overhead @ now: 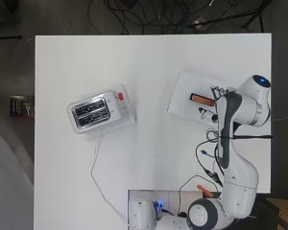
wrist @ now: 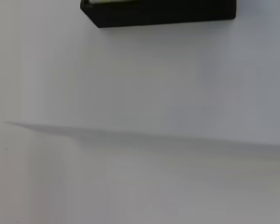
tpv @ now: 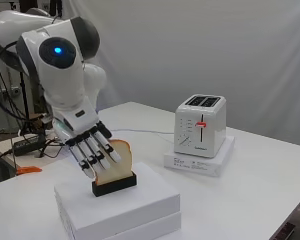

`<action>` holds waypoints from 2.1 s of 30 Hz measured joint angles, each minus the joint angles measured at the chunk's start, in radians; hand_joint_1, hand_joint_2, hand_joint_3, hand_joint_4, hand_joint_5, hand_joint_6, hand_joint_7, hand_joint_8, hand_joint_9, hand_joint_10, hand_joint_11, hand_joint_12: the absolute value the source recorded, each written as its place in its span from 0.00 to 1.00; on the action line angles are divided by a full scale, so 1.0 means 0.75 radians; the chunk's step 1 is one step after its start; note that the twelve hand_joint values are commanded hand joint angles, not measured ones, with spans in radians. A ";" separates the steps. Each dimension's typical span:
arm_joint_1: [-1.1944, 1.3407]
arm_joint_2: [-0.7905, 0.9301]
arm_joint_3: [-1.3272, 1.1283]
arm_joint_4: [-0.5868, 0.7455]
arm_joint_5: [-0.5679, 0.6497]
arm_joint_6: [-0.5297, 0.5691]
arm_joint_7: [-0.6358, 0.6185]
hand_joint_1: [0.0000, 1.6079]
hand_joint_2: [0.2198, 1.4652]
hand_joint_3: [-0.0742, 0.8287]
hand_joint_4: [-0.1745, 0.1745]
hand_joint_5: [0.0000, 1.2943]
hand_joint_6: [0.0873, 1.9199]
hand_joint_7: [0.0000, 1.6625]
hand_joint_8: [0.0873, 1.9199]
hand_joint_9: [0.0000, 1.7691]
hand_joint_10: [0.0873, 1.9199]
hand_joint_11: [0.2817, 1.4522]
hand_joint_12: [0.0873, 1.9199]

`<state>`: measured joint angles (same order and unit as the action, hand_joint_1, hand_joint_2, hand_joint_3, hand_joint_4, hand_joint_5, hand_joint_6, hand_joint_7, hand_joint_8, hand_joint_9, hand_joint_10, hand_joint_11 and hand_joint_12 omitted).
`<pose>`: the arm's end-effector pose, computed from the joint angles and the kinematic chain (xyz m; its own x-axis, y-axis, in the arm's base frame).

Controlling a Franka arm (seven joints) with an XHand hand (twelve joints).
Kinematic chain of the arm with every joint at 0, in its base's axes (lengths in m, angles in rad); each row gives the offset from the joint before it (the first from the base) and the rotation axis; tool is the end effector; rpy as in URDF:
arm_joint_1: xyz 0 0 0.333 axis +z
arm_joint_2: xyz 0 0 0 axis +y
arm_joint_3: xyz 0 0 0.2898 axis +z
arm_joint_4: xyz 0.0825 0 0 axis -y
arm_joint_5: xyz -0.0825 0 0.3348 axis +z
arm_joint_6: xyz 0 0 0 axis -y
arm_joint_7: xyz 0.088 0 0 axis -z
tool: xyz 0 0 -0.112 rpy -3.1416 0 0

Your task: Teleoperate dual arm-hand system to toast a bread

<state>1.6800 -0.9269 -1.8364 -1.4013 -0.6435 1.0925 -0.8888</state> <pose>0.4446 -0.3294 0.3682 0.6902 0.7075 -0.1519 0.5240 -0.6333 -0.5695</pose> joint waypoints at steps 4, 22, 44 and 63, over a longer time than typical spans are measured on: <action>-0.071 -0.023 0.085 -0.113 -0.075 0.091 -0.018 0.74 0.74 0.08 0.11 0.56 0.53 0.59 0.47 0.67 0.28 0.33 0.41; -0.261 0.008 0.572 -0.297 0.144 0.153 -0.024 0.75 0.80 0.08 0.00 0.49 0.69 0.57 0.60 0.71 0.22 0.32 0.38; 0.458 0.115 0.658 -0.463 0.243 0.338 -0.092 0.77 0.74 0.08 0.00 0.58 0.61 0.68 0.41 0.81 0.00 0.36 0.19; 0.800 0.057 0.389 -0.285 0.270 0.330 -0.180 0.78 0.73 0.08 0.00 0.60 0.58 0.69 0.41 0.82 0.00 0.45 0.04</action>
<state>2.2798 -0.8840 -1.5448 -1.6148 -0.4414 1.3399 -1.0241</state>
